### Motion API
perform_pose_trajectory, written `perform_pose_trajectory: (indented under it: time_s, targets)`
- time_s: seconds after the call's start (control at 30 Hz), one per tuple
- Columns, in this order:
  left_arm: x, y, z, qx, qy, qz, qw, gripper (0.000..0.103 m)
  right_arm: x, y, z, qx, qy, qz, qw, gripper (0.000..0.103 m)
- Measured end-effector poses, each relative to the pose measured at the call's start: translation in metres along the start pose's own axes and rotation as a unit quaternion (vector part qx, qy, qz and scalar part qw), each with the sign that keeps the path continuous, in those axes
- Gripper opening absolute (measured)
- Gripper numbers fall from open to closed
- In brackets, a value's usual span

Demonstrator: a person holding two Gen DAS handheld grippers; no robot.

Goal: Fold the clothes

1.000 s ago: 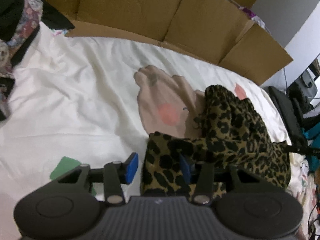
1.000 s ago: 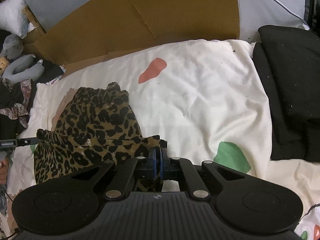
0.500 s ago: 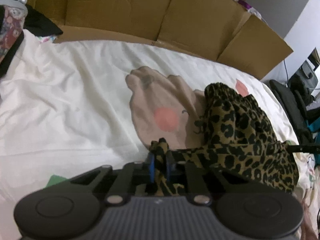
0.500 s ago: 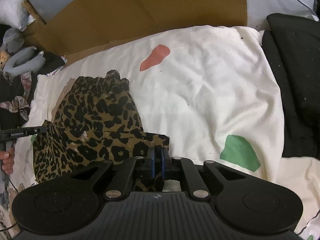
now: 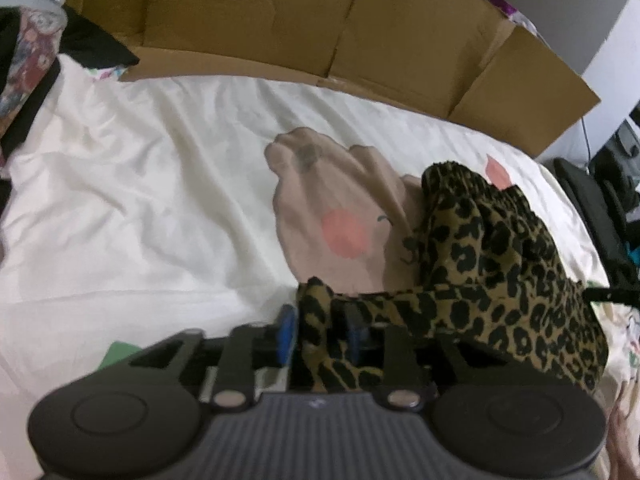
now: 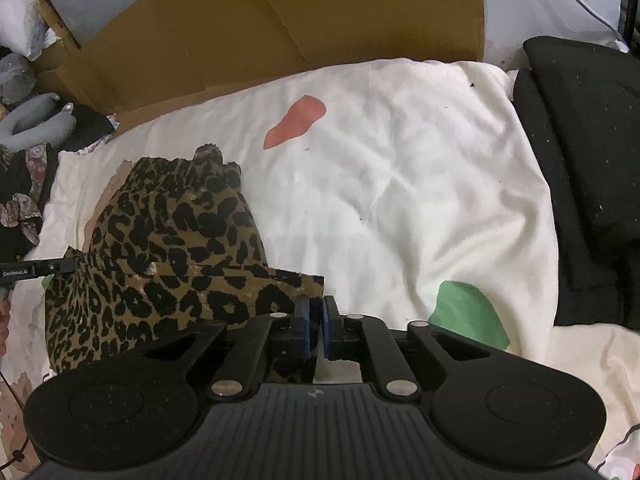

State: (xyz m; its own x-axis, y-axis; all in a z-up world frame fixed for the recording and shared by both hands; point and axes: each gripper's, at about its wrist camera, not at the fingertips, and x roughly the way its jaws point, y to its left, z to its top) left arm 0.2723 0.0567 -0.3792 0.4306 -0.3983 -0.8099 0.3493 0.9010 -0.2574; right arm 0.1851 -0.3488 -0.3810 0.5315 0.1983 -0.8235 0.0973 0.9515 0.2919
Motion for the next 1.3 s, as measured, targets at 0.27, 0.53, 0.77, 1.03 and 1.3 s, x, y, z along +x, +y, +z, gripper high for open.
perform_pose_trajectory:
  time_s: [0.27, 0.53, 0.77, 1.03, 1.3]
  targets:
    - [0.011, -0.005, 0.002, 0.02, 0.002, 0.009, 0.9997, 0.041, 0.016, 0.002, -0.001, -0.015, 0.012, 0.002, 1.0, 0.048]
    - [0.017, -0.016, 0.002, 0.056, 0.002, 0.023, 0.9982, 0.043, 0.028, 0.009, -0.003, -0.043, 0.017, 0.0, 0.999, 0.048]
    - [0.015, -0.016, -0.004, 0.051, 0.003, 0.009, 0.9986, 0.042, 0.031, 0.014, -0.005, -0.061, 0.013, 0.001, 0.998, 0.039]
    - [0.009, -0.013, -0.004, 0.029, -0.008, -0.003, 0.9995, 0.009, 0.029, 0.016, -0.001, -0.065, 0.003, 0.014, 0.998, 0.008]
    - [-0.034, -0.018, 0.0, 0.02, -0.061, 0.004, 0.998, 0.009, -0.009, 0.02, 0.003, -0.047, -0.052, 0.006, 0.998, 0.006]
